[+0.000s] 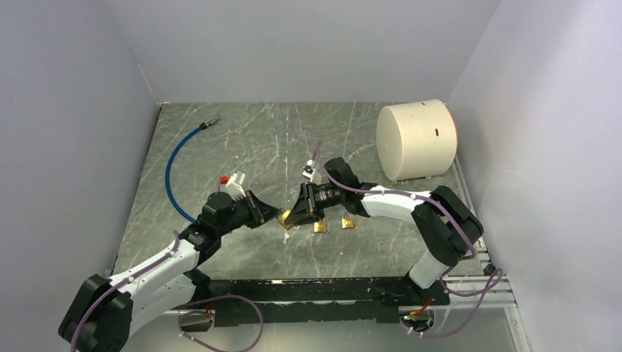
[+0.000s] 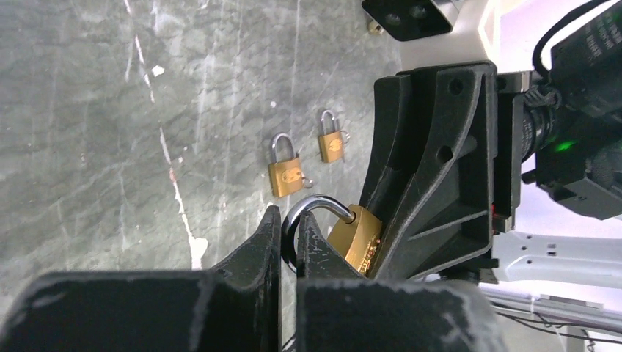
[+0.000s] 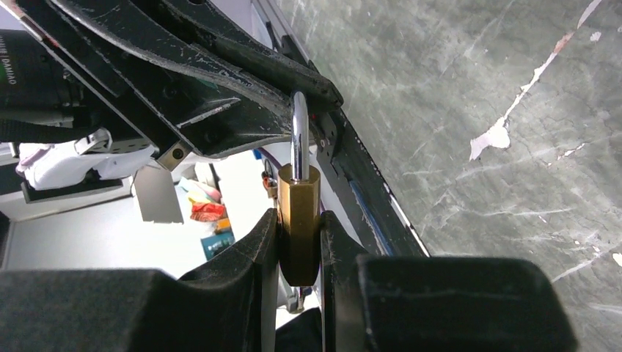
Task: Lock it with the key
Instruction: Lock the lock.
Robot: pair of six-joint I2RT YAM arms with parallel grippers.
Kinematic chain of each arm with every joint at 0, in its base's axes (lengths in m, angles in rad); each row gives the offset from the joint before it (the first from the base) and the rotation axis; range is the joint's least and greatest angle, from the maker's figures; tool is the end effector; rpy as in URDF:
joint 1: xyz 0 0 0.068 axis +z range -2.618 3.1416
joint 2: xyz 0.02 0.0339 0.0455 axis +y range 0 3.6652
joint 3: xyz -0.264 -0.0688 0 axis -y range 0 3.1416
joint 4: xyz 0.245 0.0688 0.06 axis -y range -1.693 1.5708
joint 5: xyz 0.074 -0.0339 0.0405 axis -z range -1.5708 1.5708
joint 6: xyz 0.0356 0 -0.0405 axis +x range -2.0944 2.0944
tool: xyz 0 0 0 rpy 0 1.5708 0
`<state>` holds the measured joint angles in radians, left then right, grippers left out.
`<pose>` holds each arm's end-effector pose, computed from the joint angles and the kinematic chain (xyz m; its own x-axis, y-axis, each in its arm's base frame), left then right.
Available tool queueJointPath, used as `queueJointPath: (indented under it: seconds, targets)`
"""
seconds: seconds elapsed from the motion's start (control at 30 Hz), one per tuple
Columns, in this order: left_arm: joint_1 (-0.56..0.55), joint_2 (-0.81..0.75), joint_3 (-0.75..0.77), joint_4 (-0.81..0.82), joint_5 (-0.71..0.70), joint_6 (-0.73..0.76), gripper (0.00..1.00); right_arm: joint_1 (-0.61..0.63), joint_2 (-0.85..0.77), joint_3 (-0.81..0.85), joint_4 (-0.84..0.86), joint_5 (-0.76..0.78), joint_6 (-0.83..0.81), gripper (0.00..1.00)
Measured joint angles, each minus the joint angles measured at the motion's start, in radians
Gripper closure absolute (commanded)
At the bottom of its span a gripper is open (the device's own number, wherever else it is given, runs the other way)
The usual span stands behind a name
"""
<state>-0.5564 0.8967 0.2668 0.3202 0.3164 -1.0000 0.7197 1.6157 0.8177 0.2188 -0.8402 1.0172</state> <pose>0.1565 -0.1104 0.1911 -0.7739 -0.4604 -0.4348 0.1894 0.4869 -0.8527 0.2289 0.2359 0.1902 -0.9893 -0.1123 -0.0932 -0.1276 0.3547 0.9262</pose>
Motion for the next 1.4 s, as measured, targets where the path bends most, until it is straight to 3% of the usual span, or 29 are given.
queueJointPath:
  seconds: [0.27, 0.67, 1.03, 1.17, 1.23, 1.4]
  targets:
    - [-0.019, -0.001, 0.004, -0.054, -0.007, 0.022, 0.97, -0.01, 0.061, 0.01, 0.002, -0.077, -0.032, 1.0]
    - [-0.026, 0.047, -0.003, 0.08, -0.012, -0.006, 0.97, -0.035, 0.069, 0.013, 0.044, -0.131, -0.145, 1.0]
    - [-0.079, -0.106, 0.19, -0.375, -0.082, 0.236, 0.97, 0.016, 0.018, 0.005, 0.092, -0.124, -0.191, 1.0]
    - [-0.096, -0.109, 0.234, -0.441, -0.095, 0.283, 0.91, 0.042, -0.044, -0.04, 0.126, -0.051, -0.185, 1.0]
    - [-0.104, -0.109, 0.255, -0.47, -0.095, 0.3, 0.8, 0.057, -0.077, -0.074, 0.155, -0.01, -0.173, 1.0]
    - [-0.108, -0.111, 0.302, -0.511, -0.066, 0.306, 0.68, 0.092, -0.157, -0.167, 0.28, 0.094, -0.124, 1.0]
